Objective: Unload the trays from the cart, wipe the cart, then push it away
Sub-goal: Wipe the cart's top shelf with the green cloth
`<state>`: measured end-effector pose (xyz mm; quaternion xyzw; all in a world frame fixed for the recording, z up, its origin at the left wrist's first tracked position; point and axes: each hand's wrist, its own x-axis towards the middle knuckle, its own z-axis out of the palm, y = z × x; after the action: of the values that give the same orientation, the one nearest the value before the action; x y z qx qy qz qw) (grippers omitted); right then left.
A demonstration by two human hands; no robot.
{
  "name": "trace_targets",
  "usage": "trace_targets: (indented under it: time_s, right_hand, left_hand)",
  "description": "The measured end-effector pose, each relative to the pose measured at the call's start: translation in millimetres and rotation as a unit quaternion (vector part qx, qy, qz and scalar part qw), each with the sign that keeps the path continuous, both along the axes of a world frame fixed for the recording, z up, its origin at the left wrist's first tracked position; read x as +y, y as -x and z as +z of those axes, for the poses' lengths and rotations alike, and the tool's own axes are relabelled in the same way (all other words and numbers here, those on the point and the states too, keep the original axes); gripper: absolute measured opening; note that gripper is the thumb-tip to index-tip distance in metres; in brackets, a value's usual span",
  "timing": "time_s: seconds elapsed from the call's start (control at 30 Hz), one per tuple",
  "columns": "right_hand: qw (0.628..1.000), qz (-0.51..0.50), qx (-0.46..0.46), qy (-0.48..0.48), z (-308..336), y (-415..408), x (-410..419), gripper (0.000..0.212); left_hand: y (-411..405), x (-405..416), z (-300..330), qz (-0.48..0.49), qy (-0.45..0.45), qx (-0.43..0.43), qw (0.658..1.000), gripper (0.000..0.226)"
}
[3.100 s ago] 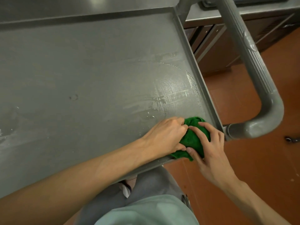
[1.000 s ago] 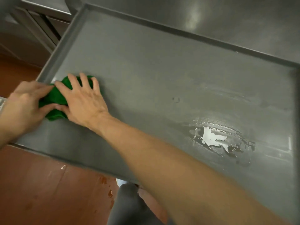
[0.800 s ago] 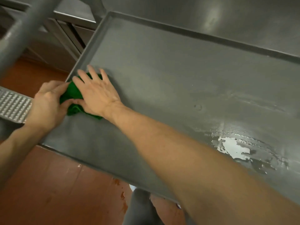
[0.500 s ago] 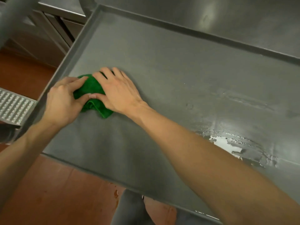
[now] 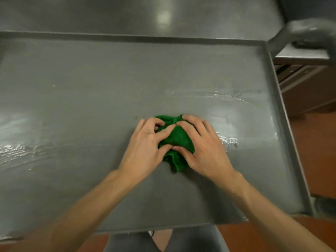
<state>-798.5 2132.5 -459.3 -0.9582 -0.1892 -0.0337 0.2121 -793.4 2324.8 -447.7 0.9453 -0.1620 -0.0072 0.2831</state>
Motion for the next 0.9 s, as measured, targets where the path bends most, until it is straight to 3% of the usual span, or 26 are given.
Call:
trace_targets:
  time_s: [0.37, 0.57, 0.9]
  right_hand:
    - [0.977, -0.203, 0.055, -0.011, 12.2, 81.7, -149.5, 0.068]
    - [0.961, -0.262, 0.077, -0.042, 9.0, 89.4, -158.0, 0.086]
    - [0.954, -0.29, 0.008, -0.069, -1.2, 35.6, -152.9, 0.075]
  left_hand:
    - [14.2, -178.8, 9.2, -0.189, 0.022, 0.023, 0.981, 0.058]
    - [-12.5, -196.4, 5.8, -0.267, 0.044, 0.004, 0.963, 0.055]
    - [-63.5, -209.2, 0.8, -0.258, 0.051, -0.048, 0.964, 0.045]
